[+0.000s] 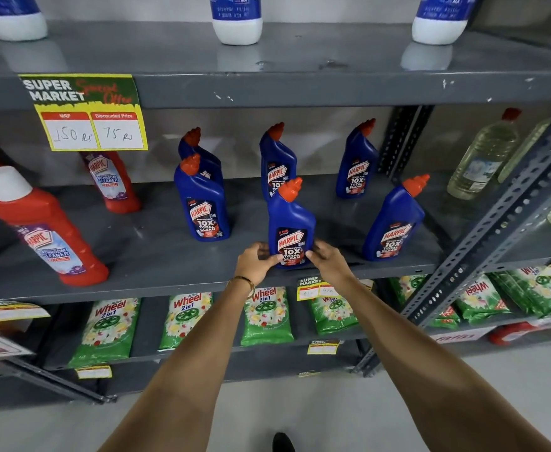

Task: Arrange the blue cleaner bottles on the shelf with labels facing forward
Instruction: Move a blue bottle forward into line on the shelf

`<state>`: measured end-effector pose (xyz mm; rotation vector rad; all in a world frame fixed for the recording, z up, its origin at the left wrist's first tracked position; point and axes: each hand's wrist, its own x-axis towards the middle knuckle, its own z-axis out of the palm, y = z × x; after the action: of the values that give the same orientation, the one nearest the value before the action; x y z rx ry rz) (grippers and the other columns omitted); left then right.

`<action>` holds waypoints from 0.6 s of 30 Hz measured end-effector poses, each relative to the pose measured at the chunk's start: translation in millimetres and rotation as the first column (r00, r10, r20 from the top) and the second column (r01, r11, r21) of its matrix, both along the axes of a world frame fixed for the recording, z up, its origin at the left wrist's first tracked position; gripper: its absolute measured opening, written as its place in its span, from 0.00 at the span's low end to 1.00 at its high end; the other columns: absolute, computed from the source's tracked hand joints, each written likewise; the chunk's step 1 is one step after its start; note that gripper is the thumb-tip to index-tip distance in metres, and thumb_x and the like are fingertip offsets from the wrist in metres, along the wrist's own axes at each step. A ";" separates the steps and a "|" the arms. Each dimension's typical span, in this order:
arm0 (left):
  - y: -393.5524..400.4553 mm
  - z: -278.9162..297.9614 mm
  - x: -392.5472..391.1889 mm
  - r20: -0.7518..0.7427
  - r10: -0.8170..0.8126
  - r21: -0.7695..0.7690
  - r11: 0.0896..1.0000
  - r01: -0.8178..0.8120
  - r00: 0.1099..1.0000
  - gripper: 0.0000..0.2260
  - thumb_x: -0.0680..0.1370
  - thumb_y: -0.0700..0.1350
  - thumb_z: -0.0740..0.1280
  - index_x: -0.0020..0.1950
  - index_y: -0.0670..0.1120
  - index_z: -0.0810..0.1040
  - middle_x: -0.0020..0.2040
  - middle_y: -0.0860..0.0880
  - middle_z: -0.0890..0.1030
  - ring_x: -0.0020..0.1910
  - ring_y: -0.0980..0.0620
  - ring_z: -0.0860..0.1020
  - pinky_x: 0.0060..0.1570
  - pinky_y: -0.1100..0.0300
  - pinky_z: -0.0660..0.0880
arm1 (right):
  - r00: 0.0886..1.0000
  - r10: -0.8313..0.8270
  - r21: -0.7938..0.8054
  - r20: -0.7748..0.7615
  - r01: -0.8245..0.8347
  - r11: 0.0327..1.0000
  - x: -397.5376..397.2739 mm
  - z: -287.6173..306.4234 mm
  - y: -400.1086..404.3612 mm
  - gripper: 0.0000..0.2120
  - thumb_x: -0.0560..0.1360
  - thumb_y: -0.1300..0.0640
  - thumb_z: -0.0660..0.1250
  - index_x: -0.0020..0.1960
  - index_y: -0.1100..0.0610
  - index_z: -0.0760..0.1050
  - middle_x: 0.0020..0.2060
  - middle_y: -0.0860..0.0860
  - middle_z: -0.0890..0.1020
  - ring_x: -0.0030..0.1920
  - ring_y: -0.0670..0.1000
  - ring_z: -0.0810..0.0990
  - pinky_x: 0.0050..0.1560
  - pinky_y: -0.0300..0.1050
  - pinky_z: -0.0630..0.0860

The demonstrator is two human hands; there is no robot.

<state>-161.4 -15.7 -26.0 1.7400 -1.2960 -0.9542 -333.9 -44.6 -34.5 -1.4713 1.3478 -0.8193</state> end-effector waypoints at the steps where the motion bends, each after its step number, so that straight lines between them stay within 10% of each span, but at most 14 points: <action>1: -0.5 -0.2 0.4 0.000 0.001 0.004 1.000 -0.001 1.000 0.18 0.71 0.47 0.71 0.57 0.41 0.74 0.57 0.43 0.80 0.54 0.49 0.77 0.51 0.60 0.72 | 1.000 0.001 0.001 -0.003 -0.001 1.000 -0.2 0.4 0.1 0.12 0.77 0.61 0.62 0.60 0.58 0.74 0.57 0.56 0.81 0.59 0.54 0.77 0.63 0.53 0.73; 13: 6.6 -7.0 23.0 0.067 -0.014 0.015 1.000 0.013 0.998 0.18 0.72 0.47 0.70 0.58 0.39 0.75 0.56 0.41 0.81 0.56 0.46 0.78 0.56 0.56 0.73 | 0.980 -0.196 0.100 -0.044 0.199 0.975 7.7 1.2 9.2 0.35 0.72 0.61 0.69 0.74 0.59 0.56 0.63 0.57 0.76 0.63 0.55 0.75 0.60 0.45 0.70; 18: 21.2 -3.2 57.6 0.069 -0.012 0.025 1.000 0.011 0.998 0.19 0.73 0.47 0.69 0.60 0.40 0.73 0.58 0.41 0.80 0.58 0.45 0.77 0.58 0.56 0.72 | 0.920 -0.391 0.087 -0.005 0.390 0.917 23.3 -4.6 31.6 0.29 0.72 0.63 0.69 0.70 0.61 0.62 0.63 0.59 0.76 0.62 0.55 0.75 0.58 0.45 0.71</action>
<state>-103.8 5.5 -29.2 1.7998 -1.3445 -0.9271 -310.5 -13.0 -39.0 -1.1409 1.6769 -1.0051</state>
